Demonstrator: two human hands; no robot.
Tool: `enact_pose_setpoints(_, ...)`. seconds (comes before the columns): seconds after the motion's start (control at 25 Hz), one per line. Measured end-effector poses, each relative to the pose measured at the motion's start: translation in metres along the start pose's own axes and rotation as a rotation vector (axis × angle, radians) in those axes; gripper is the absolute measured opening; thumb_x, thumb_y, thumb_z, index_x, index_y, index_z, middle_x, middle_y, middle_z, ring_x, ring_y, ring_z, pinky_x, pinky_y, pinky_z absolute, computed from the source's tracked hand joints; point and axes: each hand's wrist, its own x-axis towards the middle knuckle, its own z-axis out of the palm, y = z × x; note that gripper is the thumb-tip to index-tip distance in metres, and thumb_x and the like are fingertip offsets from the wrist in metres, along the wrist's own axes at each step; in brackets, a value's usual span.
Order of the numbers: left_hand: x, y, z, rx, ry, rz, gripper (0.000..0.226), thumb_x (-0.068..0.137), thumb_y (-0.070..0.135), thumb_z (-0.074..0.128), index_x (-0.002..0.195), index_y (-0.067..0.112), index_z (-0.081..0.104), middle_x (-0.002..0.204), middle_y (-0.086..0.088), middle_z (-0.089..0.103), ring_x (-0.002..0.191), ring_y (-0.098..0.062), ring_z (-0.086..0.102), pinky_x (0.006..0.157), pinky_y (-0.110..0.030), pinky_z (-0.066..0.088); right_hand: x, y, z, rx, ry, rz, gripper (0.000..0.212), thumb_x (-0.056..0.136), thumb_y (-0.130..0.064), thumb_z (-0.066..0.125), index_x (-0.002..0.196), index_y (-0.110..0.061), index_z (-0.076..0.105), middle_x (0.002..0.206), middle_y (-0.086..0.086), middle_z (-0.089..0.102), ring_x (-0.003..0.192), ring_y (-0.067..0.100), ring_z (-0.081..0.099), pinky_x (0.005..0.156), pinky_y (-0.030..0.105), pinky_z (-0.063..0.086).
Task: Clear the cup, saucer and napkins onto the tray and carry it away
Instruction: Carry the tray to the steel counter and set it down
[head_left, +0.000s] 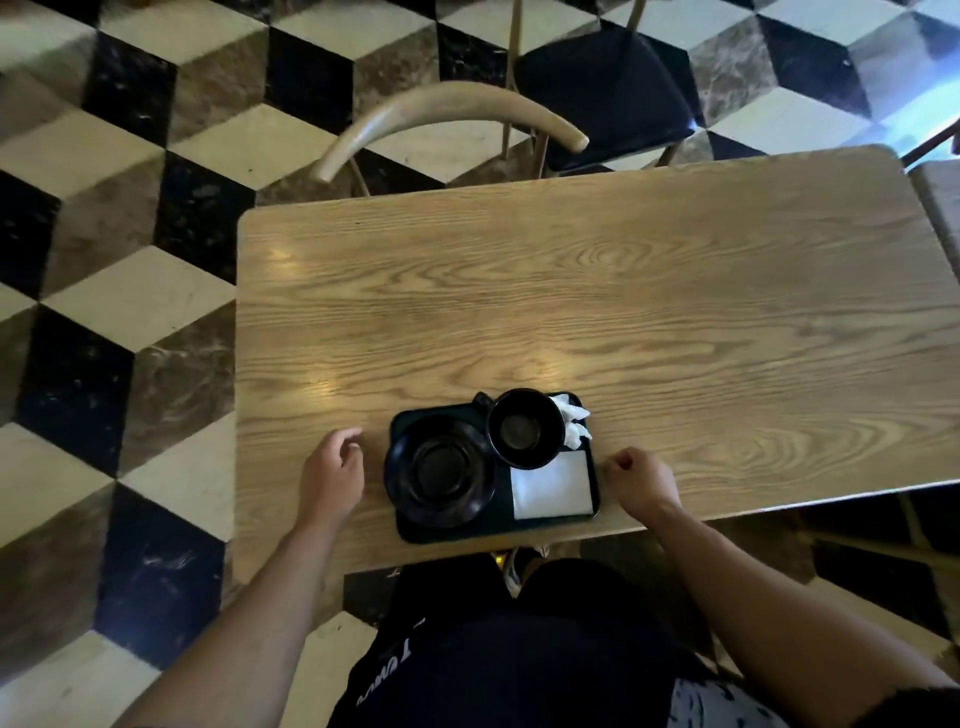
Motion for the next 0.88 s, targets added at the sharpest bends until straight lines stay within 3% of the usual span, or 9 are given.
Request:
enact_pose_setpoints(0.16, -0.07, -0.028, 0.005, -0.007, 0.046, -0.354, 0.018, 0.104, 0.024, 0.052, 0.112, 0.015, 0.066, 0.105, -0.004, 0.067, 0.095, -0.025, 0.062, 0.079, -0.037, 0.047, -0.019, 0.02, -0.004, -0.095, -0.101, -0.068, 0.02, 0.09, -0.022, 0.056, 0.072, -0.018, 0.062, 0.072, 0.0, 0.065, 0.076, 0.026, 0.061, 0.067, 0.03, 0.042)
enact_pose_setpoints(0.2, -0.091, -0.032, 0.014, -0.009, -0.012, -0.392, 0.016, 0.102, 0.027, 0.054, 0.104, 0.016, 0.066, 0.097, -0.004, 0.066, 0.088, -0.025, 0.062, 0.074, -0.037, 0.047, -0.029, 0.031, -0.002, -0.15, -0.166, -0.095, 0.022, 0.093, -0.023, 0.056, 0.071, -0.022, 0.059, 0.073, -0.002, 0.063, 0.076, 0.024, 0.059, 0.068, 0.029, 0.041)
enact_pose_setpoints(0.28, -0.125, -0.051, 0.046, -0.051, -0.16, -0.418, 0.027, 0.084, 0.045, 0.056, 0.086, 0.02, 0.067, 0.086, -0.006, 0.068, 0.089, -0.029, 0.067, 0.079, -0.039, 0.053, -0.045, 0.054, 0.003, -0.282, -0.33, -0.174, 0.025, 0.094, -0.023, 0.055, 0.069, -0.025, 0.054, 0.074, -0.002, 0.061, 0.076, 0.023, 0.059, 0.068, 0.03, 0.041)
enact_pose_setpoints(0.36, -0.15, -0.058, 0.071, -0.079, -0.298, -0.42, 0.045, 0.07, 0.055, 0.05, 0.081, 0.015, 0.067, 0.086, -0.012, 0.07, 0.089, -0.026, 0.066, 0.077, -0.034, 0.047, -0.046, 0.067, 0.005, -0.316, -0.423, -0.225, 0.026, 0.091, -0.02, 0.056, 0.065, -0.017, 0.056, 0.072, 0.002, 0.063, 0.075, 0.026, 0.062, 0.067, 0.034, 0.043)
enact_pose_setpoints(0.4, -0.156, -0.054, 0.075, -0.071, -0.311, -0.436, 0.045, 0.073, 0.053, 0.051, 0.083, 0.012, 0.067, 0.087, -0.014, 0.07, 0.088, -0.024, 0.064, 0.075, -0.033, 0.043, -0.041, 0.067, 0.004, -0.308, -0.43, -0.236, 0.024, 0.09, -0.019, 0.056, 0.067, -0.014, 0.058, 0.074, 0.004, 0.066, 0.076, 0.027, 0.063, 0.067, 0.035, 0.044)
enact_pose_setpoints(0.52, -0.156, -0.038, 0.068, -0.096, -0.177, -0.517, 0.015, 0.095, 0.026, 0.06, 0.083, 0.021, 0.067, 0.086, 0.0, 0.069, 0.094, -0.027, 0.065, 0.083, -0.035, 0.046, -0.031, 0.056, -0.003, -0.327, -0.436, -0.302, 0.021, 0.093, -0.026, 0.053, 0.078, -0.015, 0.063, 0.081, 0.001, 0.066, 0.079, 0.023, 0.061, 0.068, 0.031, 0.042)
enact_pose_setpoints(0.64, -0.133, -0.054, 0.069, -0.107, -0.105, -0.481, 0.016, 0.092, 0.029, 0.06, 0.08, 0.026, 0.07, 0.083, -0.005, 0.074, 0.084, -0.03, 0.07, 0.086, -0.044, 0.057, -0.024, 0.045, -0.005, -0.271, -0.364, -0.279, 0.024, 0.094, -0.03, 0.053, 0.082, -0.016, 0.067, 0.078, -0.001, 0.067, 0.078, 0.023, 0.062, 0.066, 0.03, 0.042)
enact_pose_setpoints(0.72, -0.113, -0.053, 0.067, -0.163, -0.086, -0.512, 0.02, 0.094, 0.026, 0.058, 0.078, 0.023, 0.07, 0.084, -0.014, 0.077, 0.075, -0.031, 0.071, 0.077, -0.049, 0.059, -0.018, 0.037, -0.007, -0.211, -0.318, -0.236, 0.026, 0.094, -0.027, 0.053, 0.08, -0.014, 0.07, 0.076, 0.002, 0.072, 0.077, 0.025, 0.066, 0.062, 0.03, 0.045)
enact_pose_setpoints(0.88, -0.088, -0.013, 0.043, -0.127, -0.069, -0.498, 0.02, 0.098, 0.026, 0.053, 0.091, 0.017, 0.069, 0.089, -0.014, 0.073, 0.084, -0.036, 0.072, 0.075, -0.045, 0.058, -0.005, 0.021, -0.006, -0.048, -0.233, -0.139, 0.021, 0.089, -0.022, 0.055, 0.078, -0.016, 0.072, 0.077, 0.005, 0.076, 0.076, 0.027, 0.072, 0.069, 0.034, 0.056)
